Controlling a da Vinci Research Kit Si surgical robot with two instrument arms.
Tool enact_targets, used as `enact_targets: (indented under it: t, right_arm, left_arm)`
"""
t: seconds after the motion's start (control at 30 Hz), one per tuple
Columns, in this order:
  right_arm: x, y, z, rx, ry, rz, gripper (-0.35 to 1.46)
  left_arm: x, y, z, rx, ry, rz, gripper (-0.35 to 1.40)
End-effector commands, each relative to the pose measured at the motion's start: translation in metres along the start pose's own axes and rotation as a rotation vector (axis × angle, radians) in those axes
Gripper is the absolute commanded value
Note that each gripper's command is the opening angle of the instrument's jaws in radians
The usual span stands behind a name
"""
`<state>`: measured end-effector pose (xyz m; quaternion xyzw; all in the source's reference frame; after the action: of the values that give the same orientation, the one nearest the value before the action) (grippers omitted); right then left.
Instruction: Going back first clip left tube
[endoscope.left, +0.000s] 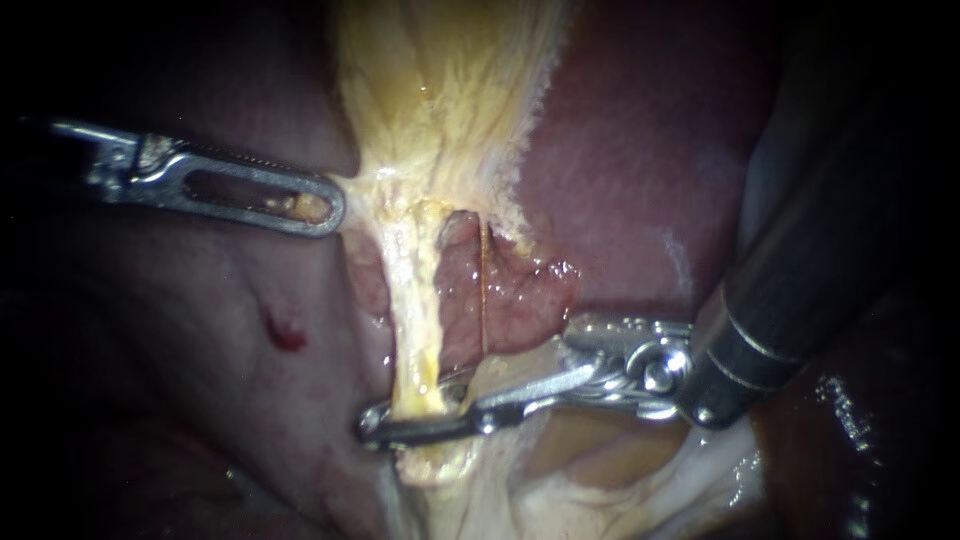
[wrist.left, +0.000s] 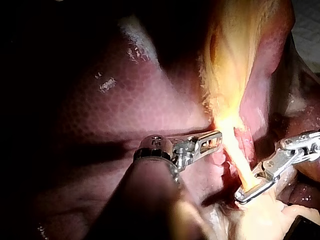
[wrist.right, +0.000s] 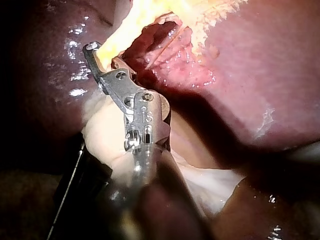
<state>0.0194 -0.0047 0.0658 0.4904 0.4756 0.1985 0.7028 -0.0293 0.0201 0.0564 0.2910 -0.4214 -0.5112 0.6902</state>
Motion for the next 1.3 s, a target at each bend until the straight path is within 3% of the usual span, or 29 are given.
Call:
enact_targets:
  t: [0.03, 0.23, 0.27, 0.33, 0.4, 0.47, 0.67, 0.97, 1.13, 1.3]
  right_arm:
    - [0.0, 0.0, 0.0, 0.0, 0.0, 0.0, -0.35]
    - [0.0, -0.0001, -0.0001, -0.001, 0.001, -0.001, -0.35]
    - [0.0, -0.0002, 0.0, -0.001, -0.003, 0.0, -0.18]
    - [-0.0001, -0.0003, 0.0003, -0.012, 0.017, -0.097, 0.19]
    - [-0.0002, 0.0, 0.0008, -0.037, 0.033, -0.104, 0.39]
    - [-0.0003, 0.0005, 0.0014, -0.053, 0.038, -0.135, 0.47]
    - [-0.0011, 0.002, 0.0021, -0.086, 0.045, -0.204, 0.5]
    - [-0.0004, 0.0052, -0.0002, -0.184, 0.077, -0.343, 0.5]
    - [-0.0007, 0.0054, -0.0012, -0.203, 0.079, -0.382, 0.5]
    - [-0.0008, 0.0042, -0.0033, -0.197, 0.074, -0.426, 0.5]
  left_arm:
    - [0.0, 0.0, 0.0, 0.0, 0.0, 0.0, -0.35]
    - [0.0, 0.0, 0.0001, -0.001, 0.0, 0.001, -0.35]
    - [0.0001, 0.0, 0.0001, 0.0, 0.0, 0.001, -0.35]
    - [0.0001, 0.0, 0.0001, -0.001, 0.0, 0.001, -0.35]
    - [0.0001, 0.0, 0.0001, -0.001, 0.0, 0.001, -0.35]
    - [0.0001, -0.0001, 0.0001, -0.001, 0.0, 0.001, -0.35]
    - [0.0001, -0.0002, 0.0, -0.001, -0.001, 0.001, -0.35]
    - [0.0002, -0.0003, 0.0, -0.001, -0.001, 0.001, -0.35]
    - [0.0002, -0.0003, 0.0, -0.001, -0.001, 0.001, -0.35]
    - [0.0002, -0.0003, -0.0002, 0.0, 0.0, 0.001, -0.35]
